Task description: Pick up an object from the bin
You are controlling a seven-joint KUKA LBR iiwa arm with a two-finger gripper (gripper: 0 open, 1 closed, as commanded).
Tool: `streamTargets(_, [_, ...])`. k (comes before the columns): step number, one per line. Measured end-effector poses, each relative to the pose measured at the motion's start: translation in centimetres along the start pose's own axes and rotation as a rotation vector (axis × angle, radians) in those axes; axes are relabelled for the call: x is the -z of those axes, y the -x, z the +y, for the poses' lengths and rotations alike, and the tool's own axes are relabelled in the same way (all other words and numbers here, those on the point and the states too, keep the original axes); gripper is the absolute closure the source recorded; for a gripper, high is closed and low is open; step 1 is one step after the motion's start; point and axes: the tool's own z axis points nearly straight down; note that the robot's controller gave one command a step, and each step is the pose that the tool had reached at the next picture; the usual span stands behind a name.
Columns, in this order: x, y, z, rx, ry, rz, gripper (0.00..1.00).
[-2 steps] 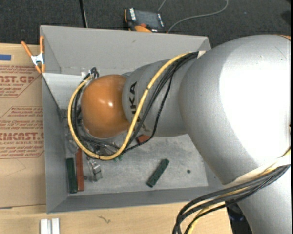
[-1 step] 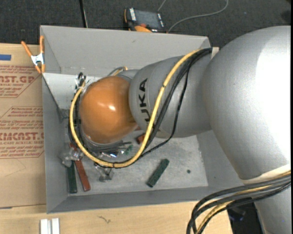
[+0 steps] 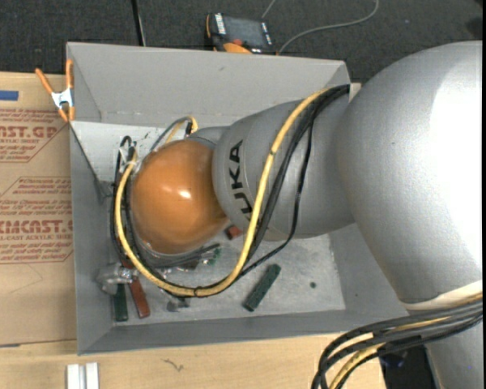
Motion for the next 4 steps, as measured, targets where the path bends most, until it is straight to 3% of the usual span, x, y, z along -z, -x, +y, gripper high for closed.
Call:
streamTargets(1, [-3.4, -0.6, 0.4, 0.018, 0.000, 0.006, 0.00])
streamTargets(2, [-3.3, -0.6, 0.3, 0.016, -0.001, 0.002, 0.00])
streamTargets(3, [-3.1, -0.4, 0.3, 0.017, -0.003, -0.006, 1.00])
streamTargets(4, [-1.5, -0.3, 0.4, 0.016, -0.002, -0.002, 1.00])
